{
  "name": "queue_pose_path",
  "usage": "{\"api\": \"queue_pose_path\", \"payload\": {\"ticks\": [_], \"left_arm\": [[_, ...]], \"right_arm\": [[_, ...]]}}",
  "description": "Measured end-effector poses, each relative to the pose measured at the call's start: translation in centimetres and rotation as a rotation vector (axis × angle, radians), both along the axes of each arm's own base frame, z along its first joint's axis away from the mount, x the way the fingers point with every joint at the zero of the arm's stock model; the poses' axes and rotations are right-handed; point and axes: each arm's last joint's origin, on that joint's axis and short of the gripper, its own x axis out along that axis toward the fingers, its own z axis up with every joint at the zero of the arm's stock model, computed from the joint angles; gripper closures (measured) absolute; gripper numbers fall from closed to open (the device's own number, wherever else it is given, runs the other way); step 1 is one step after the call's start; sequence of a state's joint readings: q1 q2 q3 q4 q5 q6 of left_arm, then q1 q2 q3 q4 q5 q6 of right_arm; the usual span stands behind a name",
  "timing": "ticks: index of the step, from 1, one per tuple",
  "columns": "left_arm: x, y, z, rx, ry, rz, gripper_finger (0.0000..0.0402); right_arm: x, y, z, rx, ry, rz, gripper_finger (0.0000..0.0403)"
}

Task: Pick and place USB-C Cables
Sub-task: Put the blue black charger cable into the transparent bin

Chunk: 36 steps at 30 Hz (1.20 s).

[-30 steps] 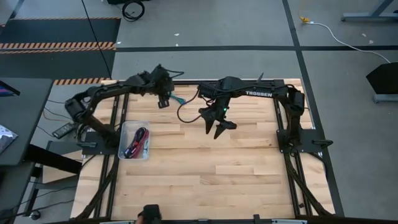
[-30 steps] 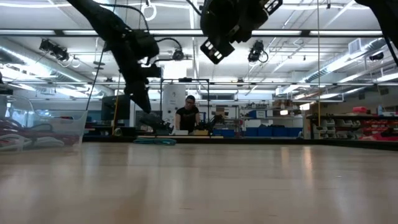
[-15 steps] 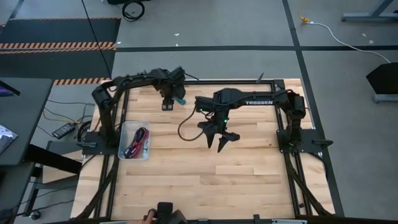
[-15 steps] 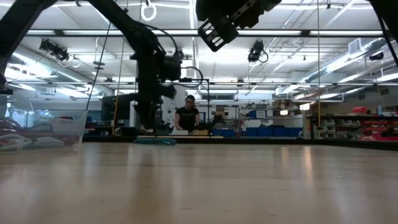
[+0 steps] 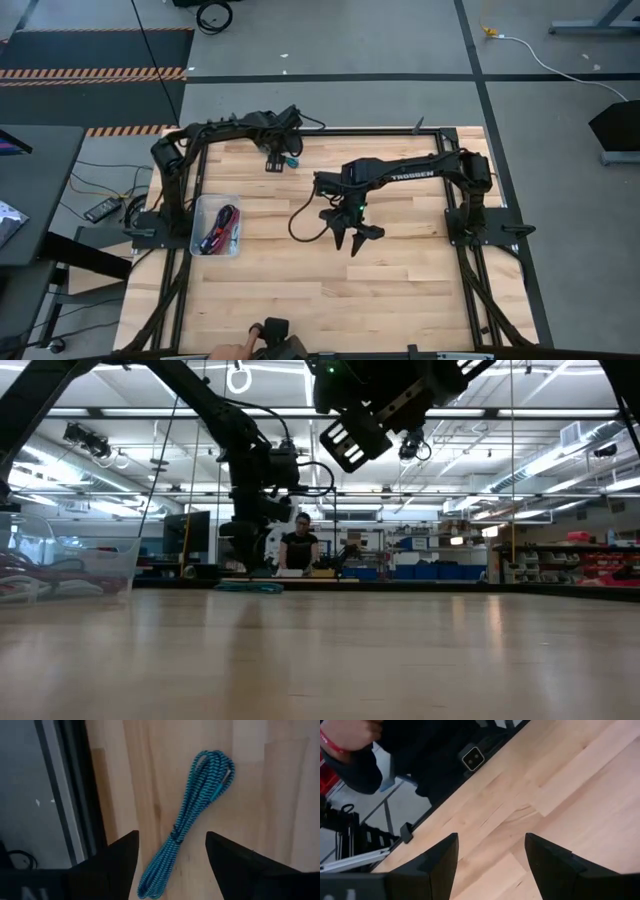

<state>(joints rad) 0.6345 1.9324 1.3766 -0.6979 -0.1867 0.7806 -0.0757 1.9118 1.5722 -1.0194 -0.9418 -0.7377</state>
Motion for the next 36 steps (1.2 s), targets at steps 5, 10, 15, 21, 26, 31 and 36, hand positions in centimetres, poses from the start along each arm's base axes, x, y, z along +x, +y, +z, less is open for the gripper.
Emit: {"api": "queue_pose_path", "payload": {"ticks": [5,10,15,21,26,31,36], "left_arm": [[0.0,-0.2,-0.5,-0.042,0.011,-0.010,0.0155],[-0.1,0.1,-1.9,-0.099,0.038,-0.008,0.0162],[0.1,0.5,-3.8,-0.121,0.068,-0.009,0.0177],[0.0,0.7,-4.4,-0.131,0.092,-0.012,0.0207],[-0.1,0.7,-4.3,-0.144,0.102,-0.010,0.0252],[0.6,0.3,-3.1,-0.063,0.204,-0.010,0.0335],[1.3,-1.1,0.0,-0.037,0.356,-0.006,0.0386]], "right_arm": [[0.3,0.0,-0.8,0.006,-0.023,-0.016,0.0168],[0.4,0.1,-1.2,0.034,-0.051,-0.011,0.0168],[0.5,0.1,-1.5,0.055,-0.051,-0.017,0.0168],[0.5,0.1,-1.5,0.055,-0.055,-0.017,0.0168],[0.6,0.2,-1.5,0.054,-0.065,-0.014,0.0168],[0.7,0.2,-1.5,0.053,-0.073,-0.014,0.0168],[0.7,0.2,-1.5,0.055,-0.050,-0.032,0.0168]]}}
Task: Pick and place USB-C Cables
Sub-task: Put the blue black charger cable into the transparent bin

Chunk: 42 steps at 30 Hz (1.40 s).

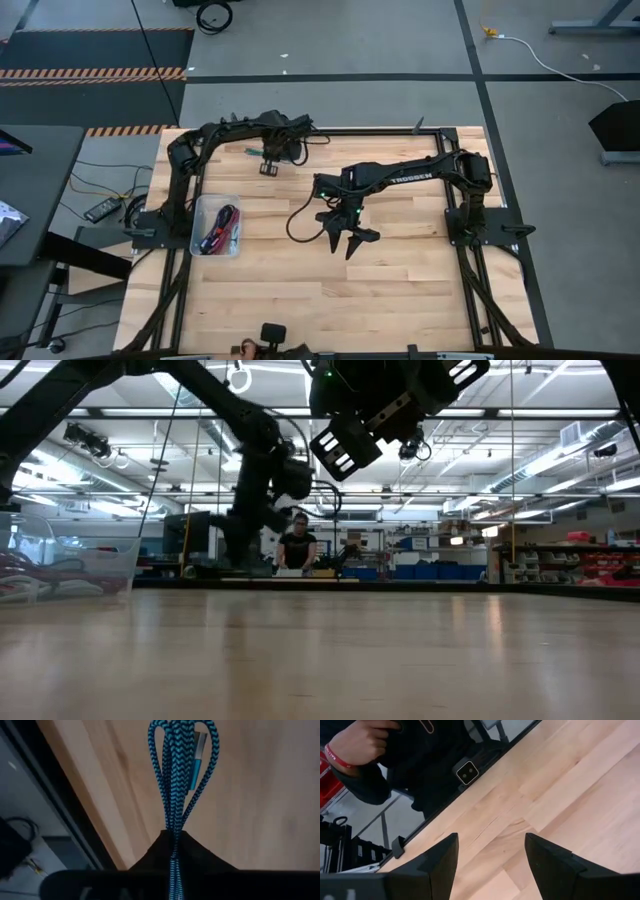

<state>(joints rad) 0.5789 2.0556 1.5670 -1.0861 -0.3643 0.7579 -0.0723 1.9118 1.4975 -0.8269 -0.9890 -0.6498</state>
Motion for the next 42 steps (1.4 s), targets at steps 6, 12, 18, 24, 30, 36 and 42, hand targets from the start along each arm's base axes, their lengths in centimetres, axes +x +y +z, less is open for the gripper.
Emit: {"api": "queue_pose_path", "payload": {"ticks": [6,12,18,24,30,36,42], "left_arm": [[0.6,-2.1,4.7,0.003,0.027,0.187,0.0385],[-0.2,-4.8,9.2,0.092,-0.053,0.542,0.0387],[-1.5,-8.7,13.3,-0.014,-0.272,0.753,0.0387],[-2.3,-12.6,16.0,-0.009,-0.404,0.863,0.0387],[-1.3,-16.7,16.2,-0.022,-0.448,0.907,0.0387],[-0.9,-20.9,16.2,-0.030,-0.484,0.981,0.0387],[-1.0,-25.2,16.2,-0.037,-0.523,1.064,0.0387]], "right_arm": [[-1.1,0.0,-0.4,-0.040,0.125,-0.004,0.0168],[-2.1,-0.6,-1.1,-0.085,0.171,0.022,0.0168],[-2.0,-2.4,-1.3,-0.160,0.149,-0.023,0.0168],[-2.3,-5.0,-1.5,-0.227,0.187,-0.121,0.0168],[-2.8,-7.8,-1.5,-0.242,0.214,-0.213,0.0168],[-3.3,-9.7,-1.5,-0.239,0.217,-0.267,0.0168],[-3.4,-10.8,-1.6,-0.255,0.237,-0.328,0.0168]]}}
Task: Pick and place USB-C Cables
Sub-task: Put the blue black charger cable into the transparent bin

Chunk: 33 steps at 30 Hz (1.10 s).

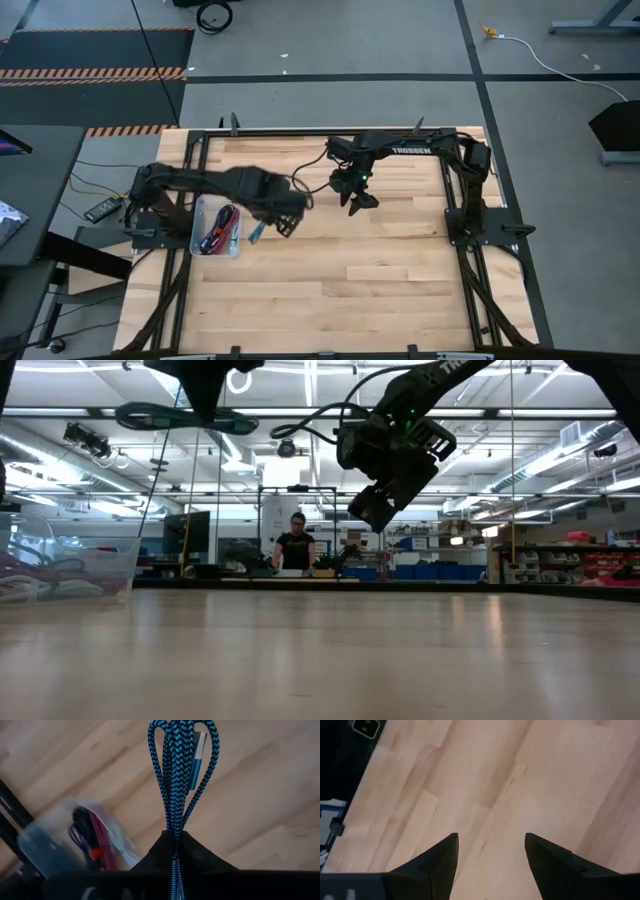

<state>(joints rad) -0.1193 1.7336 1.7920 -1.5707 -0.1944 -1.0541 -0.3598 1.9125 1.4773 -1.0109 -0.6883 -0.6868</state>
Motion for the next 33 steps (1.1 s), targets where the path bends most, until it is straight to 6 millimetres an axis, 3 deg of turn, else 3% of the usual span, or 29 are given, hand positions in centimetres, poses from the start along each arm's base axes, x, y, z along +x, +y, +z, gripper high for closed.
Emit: {"api": "queue_pose_path", "payload": {"ticks": [6,10,14,24,33], "left_arm": [[-1.4,-3.3,-2.2,-0.037,0.063,0.102,0.0387],[-3.4,-4.3,-5.0,-0.043,0.178,0.149,0.0387],[-5.3,-3.4,-6.0,-0.023,0.218,0.200,0.0388],[-9.2,1.0,-5.9,-0.042,0.191,0.387,0.0387],[-10.3,1.4,-9.2,-0.091,0.247,0.424,0.0382]], "right_arm": [[-0.1,-0.1,-0.4,-0.006,0.021,-0.034,0.0168],[-0.5,0.1,-1.2,0.003,0.050,-0.030,0.0168],[-0.8,0.3,-1.5,0.014,0.081,-0.029,0.0168],[-0.5,1.7,-1.5,0.006,0.068,0.036,0.0168],[-0.6,1.6,-1.5,0.001,0.054,0.062,0.0168]]}}
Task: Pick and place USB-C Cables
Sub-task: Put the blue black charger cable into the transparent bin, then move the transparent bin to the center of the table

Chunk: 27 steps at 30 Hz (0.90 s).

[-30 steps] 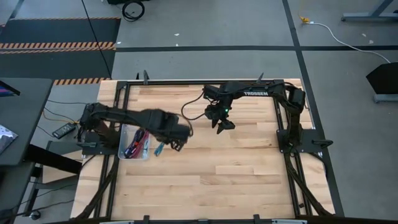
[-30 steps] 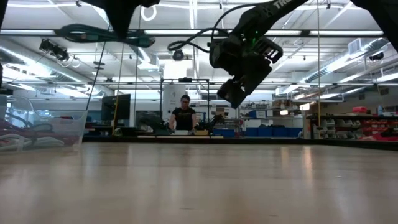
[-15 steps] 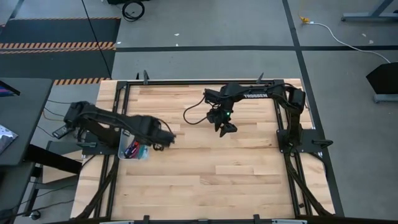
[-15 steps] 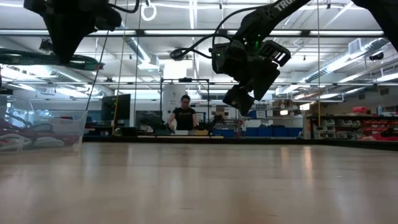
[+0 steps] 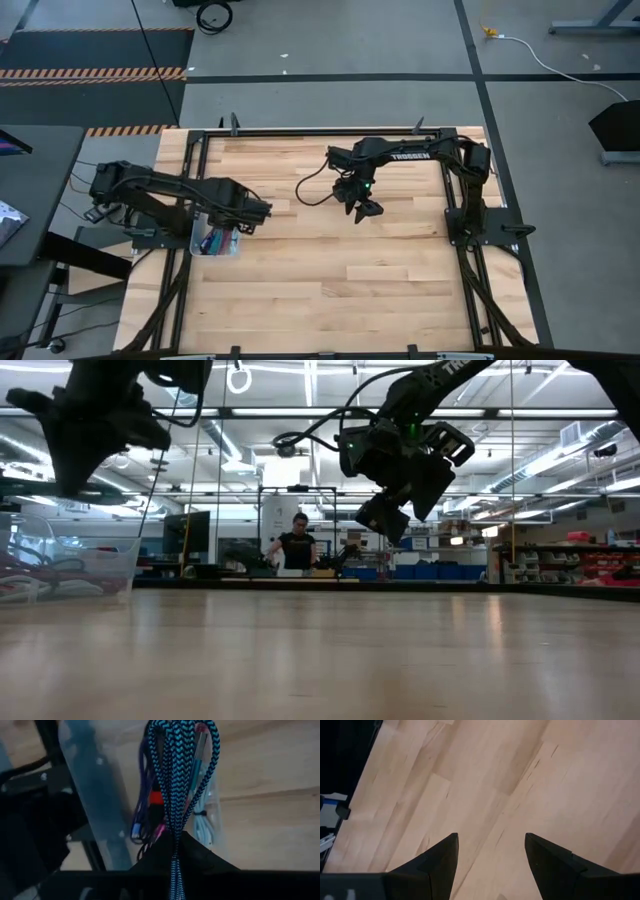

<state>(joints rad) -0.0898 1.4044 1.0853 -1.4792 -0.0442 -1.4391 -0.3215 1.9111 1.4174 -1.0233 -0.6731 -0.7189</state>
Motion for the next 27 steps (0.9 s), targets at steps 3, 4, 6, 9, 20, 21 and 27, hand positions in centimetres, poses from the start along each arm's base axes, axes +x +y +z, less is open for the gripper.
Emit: {"api": "queue_pose_path", "payload": {"ticks": [3,4,6,9,20,21,27], "left_arm": [[-0.2,0.1,-0.7,0.027,0.011,-0.026,0.0369],[-0.3,0.2,-1.0,0.032,0.025,-0.033,0.0365],[-0.6,0.3,-1.3,0.041,0.049,-0.037,0.0359],[-1.1,0.5,-1.5,0.070,0.093,-0.001,0.0344],[-1.1,0.9,-1.7,0.092,0.099,-0.004,0.0251],[-1.1,0.9,-1.7,0.091,0.099,-0.016,0.0244],[0.2,1.0,-1.9,0.184,-0.025,-0.192,0.0224]], "right_arm": [[0.0,-0.2,0.0,0.000,0.000,-0.005,0.0168],[-0.1,-0.2,0.0,0.000,0.000,-0.007,0.0168],[-0.1,-0.2,0.0,0.000,0.001,-0.007,0.0168],[0.0,-0.2,0.0,-0.001,-0.005,-0.005,0.0168],[0.2,-0.2,0.0,-0.005,-0.018,-0.011,0.0168],[0.2,-0.2,0.0,-0.005,-0.019,-0.011,0.0168],[0.7,-0.3,0.1,-0.022,-0.069,-0.010,0.0168]]}}
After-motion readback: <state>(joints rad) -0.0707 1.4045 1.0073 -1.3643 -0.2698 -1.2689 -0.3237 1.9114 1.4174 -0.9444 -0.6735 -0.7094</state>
